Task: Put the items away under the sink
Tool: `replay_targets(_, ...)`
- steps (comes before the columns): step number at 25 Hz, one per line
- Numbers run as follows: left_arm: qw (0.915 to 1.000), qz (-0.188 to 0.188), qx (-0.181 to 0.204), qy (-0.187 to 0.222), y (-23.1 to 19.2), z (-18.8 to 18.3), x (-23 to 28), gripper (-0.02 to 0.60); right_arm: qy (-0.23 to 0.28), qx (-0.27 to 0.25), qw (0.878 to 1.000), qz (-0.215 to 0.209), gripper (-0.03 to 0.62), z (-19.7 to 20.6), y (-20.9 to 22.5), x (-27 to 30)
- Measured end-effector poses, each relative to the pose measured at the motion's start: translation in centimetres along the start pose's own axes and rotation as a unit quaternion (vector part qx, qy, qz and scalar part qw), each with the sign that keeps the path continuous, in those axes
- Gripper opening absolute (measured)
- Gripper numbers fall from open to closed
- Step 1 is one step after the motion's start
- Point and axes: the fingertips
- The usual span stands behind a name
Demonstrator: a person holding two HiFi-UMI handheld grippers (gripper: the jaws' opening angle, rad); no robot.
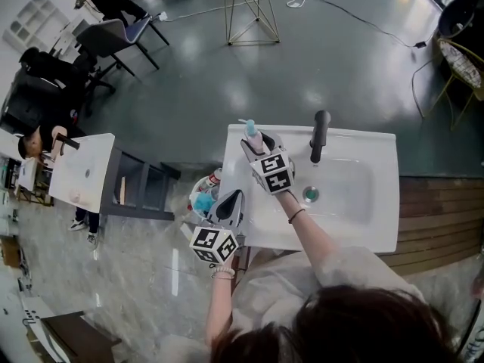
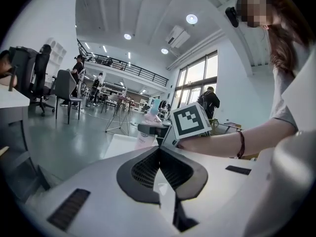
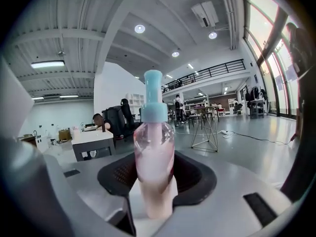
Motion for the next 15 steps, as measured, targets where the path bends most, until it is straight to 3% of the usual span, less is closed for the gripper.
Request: replay_targets(15,0.9987,0.046,0.004,0.022,3.6,0.1,-2.5,0.000,0.017,0.004,1.000,-0.007,0.204,-0.2,-3.0,-7.9)
Point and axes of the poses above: the fingertips, and each gripper's own axes: x forward along the fingers, y to its right, z out of its underside, and after that the axes turned 8 degrees about x, right-handed
